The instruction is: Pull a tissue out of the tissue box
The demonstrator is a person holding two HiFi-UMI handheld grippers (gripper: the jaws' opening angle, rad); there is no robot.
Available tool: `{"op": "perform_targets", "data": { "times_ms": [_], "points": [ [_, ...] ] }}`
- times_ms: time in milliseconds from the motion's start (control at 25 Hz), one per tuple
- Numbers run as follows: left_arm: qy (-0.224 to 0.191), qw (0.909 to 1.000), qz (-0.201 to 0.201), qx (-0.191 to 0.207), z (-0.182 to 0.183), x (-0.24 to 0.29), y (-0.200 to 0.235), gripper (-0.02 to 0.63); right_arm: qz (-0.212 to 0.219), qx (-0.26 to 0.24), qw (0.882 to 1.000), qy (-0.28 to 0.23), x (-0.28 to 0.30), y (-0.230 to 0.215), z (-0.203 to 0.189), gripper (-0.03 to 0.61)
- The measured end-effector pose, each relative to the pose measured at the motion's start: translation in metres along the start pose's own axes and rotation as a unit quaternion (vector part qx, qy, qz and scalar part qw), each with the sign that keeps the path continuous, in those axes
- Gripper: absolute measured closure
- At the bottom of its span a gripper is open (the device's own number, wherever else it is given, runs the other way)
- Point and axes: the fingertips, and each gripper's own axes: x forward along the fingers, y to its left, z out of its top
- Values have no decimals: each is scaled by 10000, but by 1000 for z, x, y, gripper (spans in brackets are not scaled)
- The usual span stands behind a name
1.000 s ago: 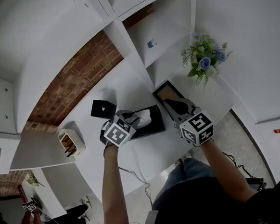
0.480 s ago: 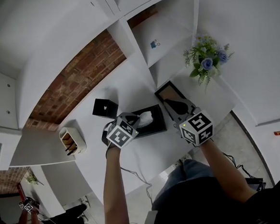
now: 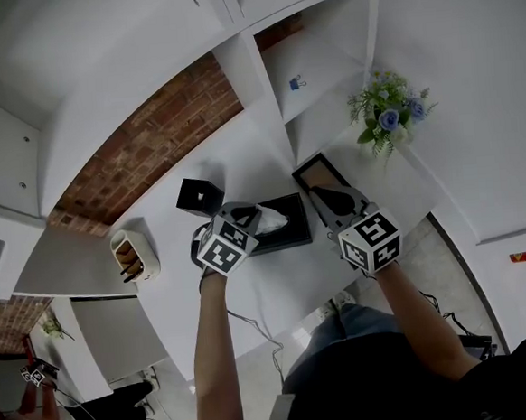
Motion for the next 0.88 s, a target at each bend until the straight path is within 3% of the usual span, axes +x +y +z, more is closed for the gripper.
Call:
{"op": "perform_targets", "data": {
  "times_ms": [280, 560, 720, 880],
  "points": [
    [-362, 9975, 601, -84, 14, -31, 12, 603, 23, -40, 10000, -81, -11, 11, 6, 581],
    [-964, 9862, 1305, -332, 36, -84, 31, 603, 73, -96, 9997, -216, -20, 22, 14, 581],
    [-1430, 9721, 1712, -724, 42, -118, 39, 603, 120, -116, 9993, -347, -23, 28, 22, 581],
    [-1967, 9472, 2146, -1341, 39, -154, 47, 603, 166, -147, 9984, -511, -24, 35, 32, 581]
  ]
}}
